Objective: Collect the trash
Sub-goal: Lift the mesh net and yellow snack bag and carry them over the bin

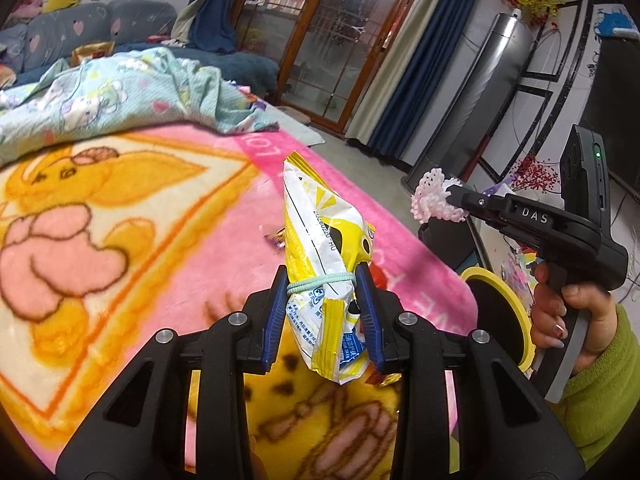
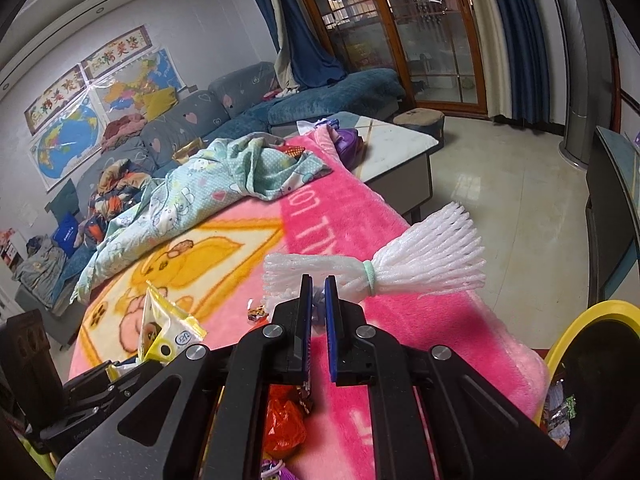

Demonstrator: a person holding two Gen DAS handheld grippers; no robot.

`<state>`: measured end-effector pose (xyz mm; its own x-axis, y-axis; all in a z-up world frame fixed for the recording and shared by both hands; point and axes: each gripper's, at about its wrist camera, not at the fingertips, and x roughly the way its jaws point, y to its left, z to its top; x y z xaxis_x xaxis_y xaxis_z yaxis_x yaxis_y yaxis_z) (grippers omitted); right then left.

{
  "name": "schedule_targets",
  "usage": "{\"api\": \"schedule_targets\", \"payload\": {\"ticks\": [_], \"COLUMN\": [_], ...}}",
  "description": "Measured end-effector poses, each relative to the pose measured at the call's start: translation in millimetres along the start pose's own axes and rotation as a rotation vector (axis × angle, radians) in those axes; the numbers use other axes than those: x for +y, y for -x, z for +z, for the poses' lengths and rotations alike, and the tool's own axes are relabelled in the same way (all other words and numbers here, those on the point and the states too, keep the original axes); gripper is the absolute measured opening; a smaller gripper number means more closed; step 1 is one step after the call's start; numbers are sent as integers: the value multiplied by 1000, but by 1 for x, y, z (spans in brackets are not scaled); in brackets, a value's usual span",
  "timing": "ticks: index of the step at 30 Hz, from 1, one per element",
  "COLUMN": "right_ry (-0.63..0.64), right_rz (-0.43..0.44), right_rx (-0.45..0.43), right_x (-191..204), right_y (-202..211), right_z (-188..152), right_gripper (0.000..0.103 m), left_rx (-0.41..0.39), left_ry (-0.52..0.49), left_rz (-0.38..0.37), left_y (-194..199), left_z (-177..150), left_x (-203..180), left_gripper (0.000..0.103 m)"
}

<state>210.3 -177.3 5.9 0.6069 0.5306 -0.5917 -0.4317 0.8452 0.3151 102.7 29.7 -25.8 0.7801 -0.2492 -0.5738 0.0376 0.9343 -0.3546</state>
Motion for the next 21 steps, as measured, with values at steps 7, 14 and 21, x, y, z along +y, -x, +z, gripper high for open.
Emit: {"api": "schedule_targets", "payload": {"ticks": [7, 14, 21], "right_ry": [7, -15, -47], "right_rz": [-12, -30, -50], "right_rx": [-20, -44, -74], "right_x": [-7, -23, -42], "right_y": [20, 43, 62], "right_z": [-3, -9, -11], "right_gripper": [6, 6, 6], "left_rx": [-19, -32, -37], "left_ry": [-33, -75, -115], "left_rz": [-21, -48, -72], "left_y": [3, 1, -2], "left_z": [6, 11, 14], "left_x": [-20, -42, -63], "left_gripper": [26, 26, 26]}}
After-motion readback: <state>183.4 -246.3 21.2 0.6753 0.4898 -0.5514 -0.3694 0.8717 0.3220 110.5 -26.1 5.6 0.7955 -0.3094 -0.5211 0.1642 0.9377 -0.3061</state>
